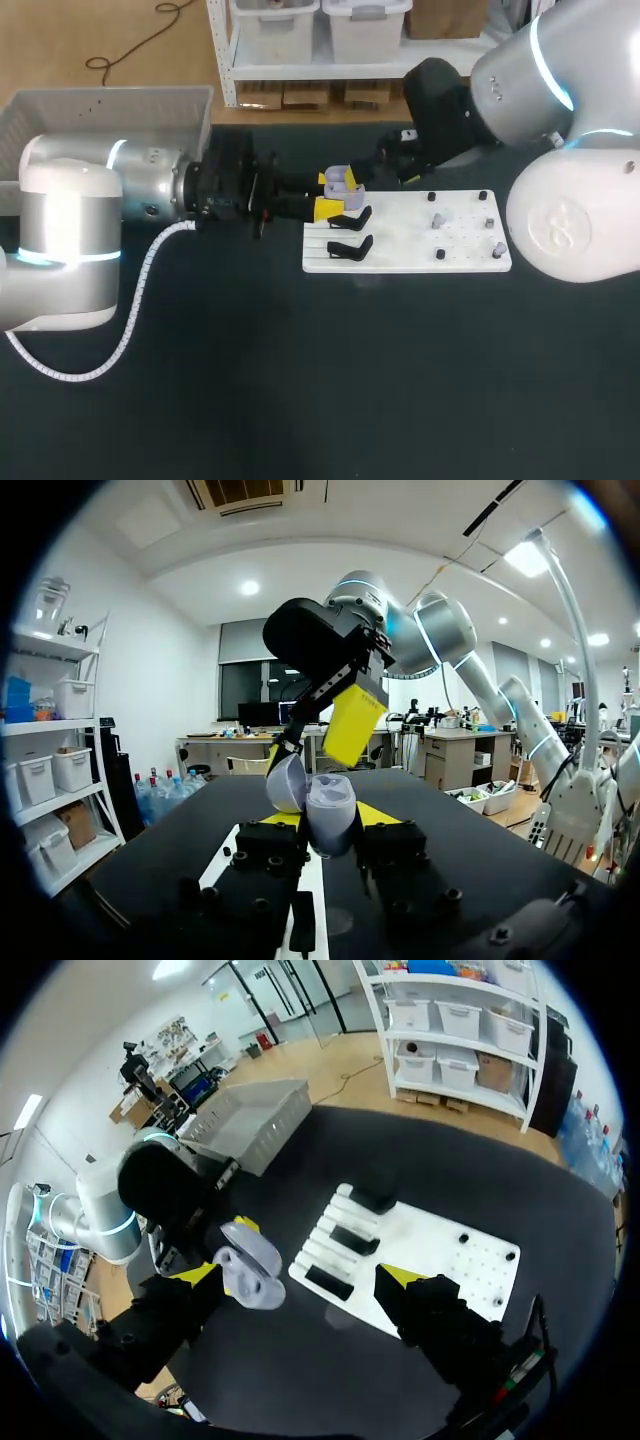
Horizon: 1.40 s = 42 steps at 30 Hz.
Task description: Pick up each earbud case from the left stands, insert the matching earbuds, close the lid, and place the case in the box.
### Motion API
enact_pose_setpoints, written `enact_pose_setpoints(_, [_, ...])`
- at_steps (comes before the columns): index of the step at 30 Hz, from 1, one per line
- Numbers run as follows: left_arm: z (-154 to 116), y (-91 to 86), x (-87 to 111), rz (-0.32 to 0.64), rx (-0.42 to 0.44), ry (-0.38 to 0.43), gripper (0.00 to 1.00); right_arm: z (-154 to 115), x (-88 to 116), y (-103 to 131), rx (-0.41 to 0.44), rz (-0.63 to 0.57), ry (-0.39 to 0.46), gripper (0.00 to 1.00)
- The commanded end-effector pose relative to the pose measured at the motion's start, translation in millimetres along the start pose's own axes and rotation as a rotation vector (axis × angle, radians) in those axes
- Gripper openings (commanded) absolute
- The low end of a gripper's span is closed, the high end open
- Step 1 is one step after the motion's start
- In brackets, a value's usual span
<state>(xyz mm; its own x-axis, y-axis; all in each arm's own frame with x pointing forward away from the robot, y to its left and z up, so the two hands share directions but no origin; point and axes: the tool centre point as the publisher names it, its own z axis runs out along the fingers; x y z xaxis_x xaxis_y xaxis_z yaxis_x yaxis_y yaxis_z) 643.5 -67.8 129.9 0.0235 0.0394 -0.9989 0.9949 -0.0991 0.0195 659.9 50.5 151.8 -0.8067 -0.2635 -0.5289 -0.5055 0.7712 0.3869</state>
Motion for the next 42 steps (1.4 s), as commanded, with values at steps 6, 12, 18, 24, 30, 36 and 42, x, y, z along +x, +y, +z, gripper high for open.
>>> enact_pose_setpoints(6, [0, -1.0, 0.6, 0.002, -0.004, -0.002, 0.00, -45, -5, 3, 0.049, -0.089, -0.036, 1.00])
enact_pose_setpoints(12, [0, -1.0, 0.6, 0.002, -0.004, -0.002, 0.00, -80, 7, -20, 0.205, -0.064, 0.016, 1.00])
enact_pose_setpoints(18, [0, -1.0, 0.6, 0.002, -0.004, -0.002, 0.00, -95, 35, -57, 0.432, -0.038, 0.136, 1.00])
enact_pose_setpoints(24, [0, -1.0, 0.6, 0.002, -0.004, -0.002, 0.00, -95, 65, -79, 0.491, -0.018, 0.230, 1.00])
enact_pose_setpoints(30, [0, -1.0, 0.6, 0.002, -0.004, -0.002, 0.00, -90, 99, -108, 0.552, -0.031, 0.365, 1.00])
enact_pose_setpoints(36, [0, -1.0, 0.6, 0.002, -0.004, -0.002, 0.00, -86, 117, -129, 0.613, -0.067, 0.436, 1.00])
enact_pose_setpoints(42, [0, -1.0, 0.6, 0.002, -0.004, -0.002, 0.00, -75, 123, -136, 0.639, -0.097, 0.448, 1.00])
